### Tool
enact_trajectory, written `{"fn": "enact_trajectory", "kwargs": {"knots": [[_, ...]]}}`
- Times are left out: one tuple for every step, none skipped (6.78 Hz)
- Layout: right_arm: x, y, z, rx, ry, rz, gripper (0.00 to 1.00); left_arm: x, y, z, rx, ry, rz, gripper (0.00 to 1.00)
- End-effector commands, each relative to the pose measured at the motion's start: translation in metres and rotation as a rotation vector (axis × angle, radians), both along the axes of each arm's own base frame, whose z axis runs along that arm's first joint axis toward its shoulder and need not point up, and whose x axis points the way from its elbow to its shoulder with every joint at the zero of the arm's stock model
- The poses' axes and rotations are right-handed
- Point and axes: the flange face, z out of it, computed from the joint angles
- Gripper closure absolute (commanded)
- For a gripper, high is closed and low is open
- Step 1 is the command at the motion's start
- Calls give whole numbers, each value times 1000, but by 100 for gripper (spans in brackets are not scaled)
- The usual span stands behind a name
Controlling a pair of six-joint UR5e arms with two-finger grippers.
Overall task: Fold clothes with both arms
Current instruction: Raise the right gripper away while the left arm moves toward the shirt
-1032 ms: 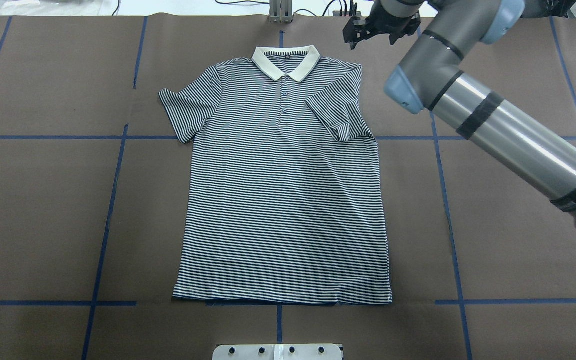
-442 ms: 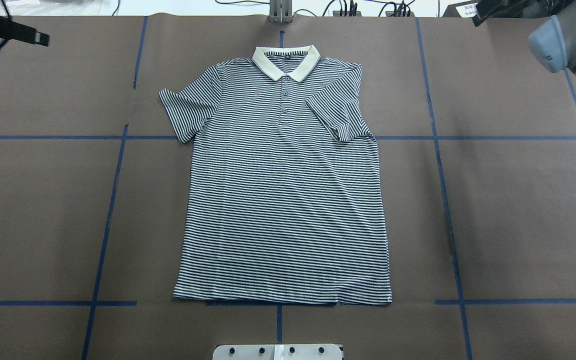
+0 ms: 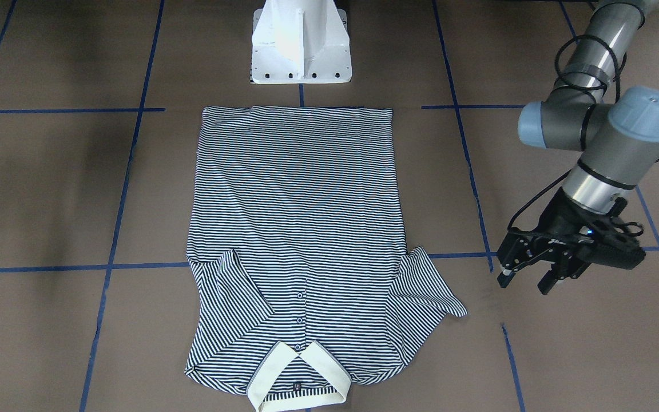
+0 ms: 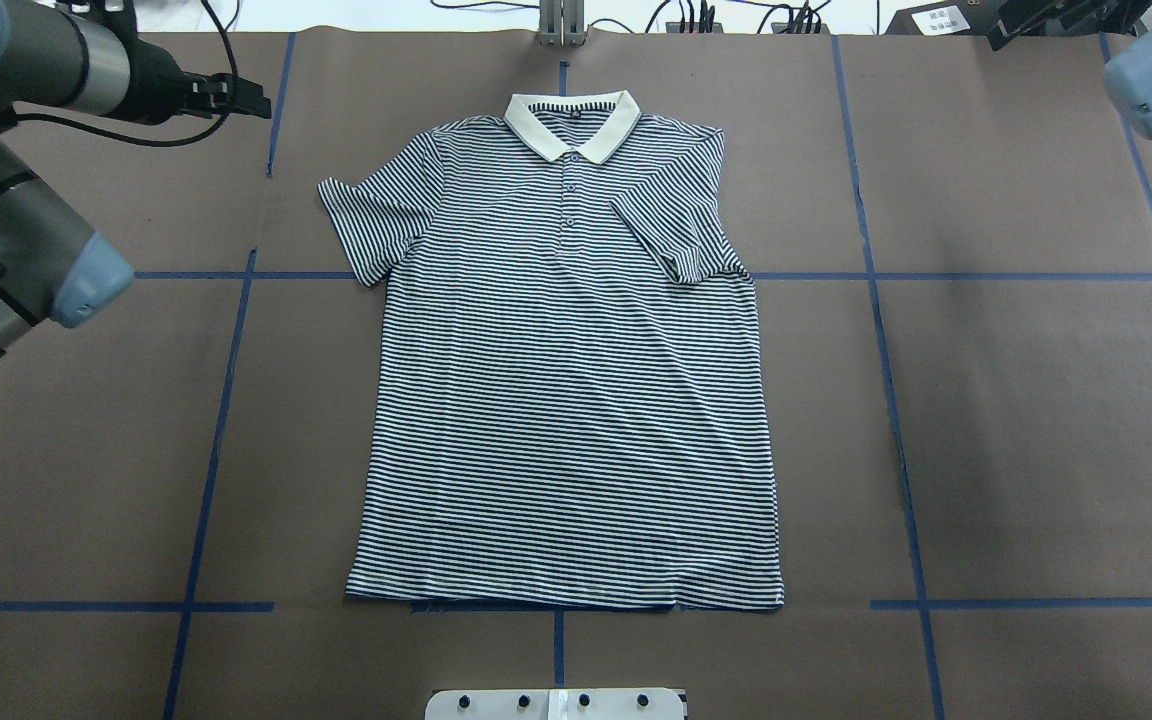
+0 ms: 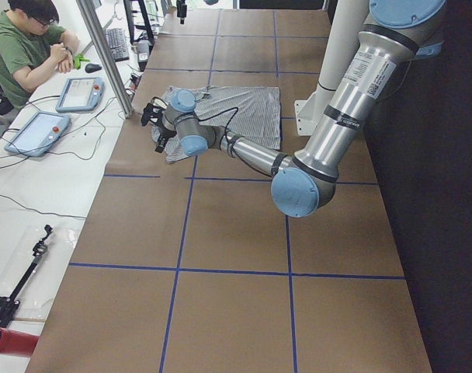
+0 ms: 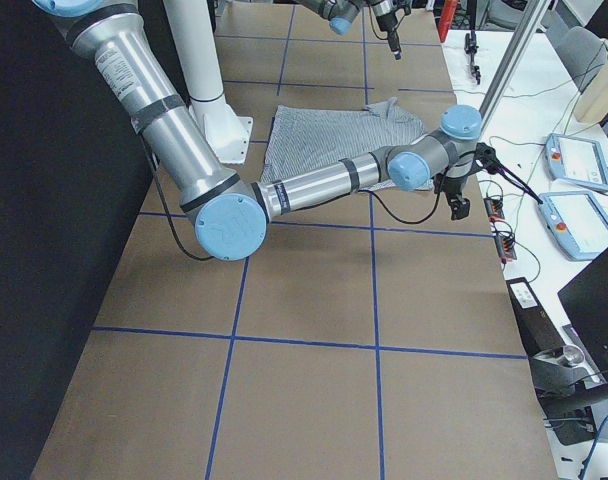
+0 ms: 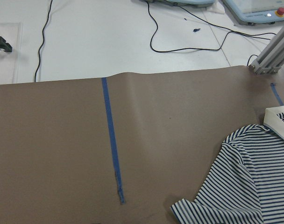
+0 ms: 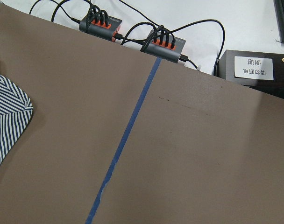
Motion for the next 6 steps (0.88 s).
{"fn": "enact_trajectory", "kwargs": {"knots": [[1,0,5,-5,4,2,0,73,-15,31,-3,34,-46,26],[1,2,10,-10,6,2,0,99,-13,30,-20,31,-58,29],[2,3,11,-10,8,2,0,105,-11,33,-26,28,-52,33],[2,3,11,-9,9,3,0,111,-10,45,-42,11,-47,34],[2,3,12,-11,9,3,0,111,-11,52,-51,3,-47,36],[2,3,11,-9,9,3,0,116,-8,55,-54,-1,-39,36]]}}
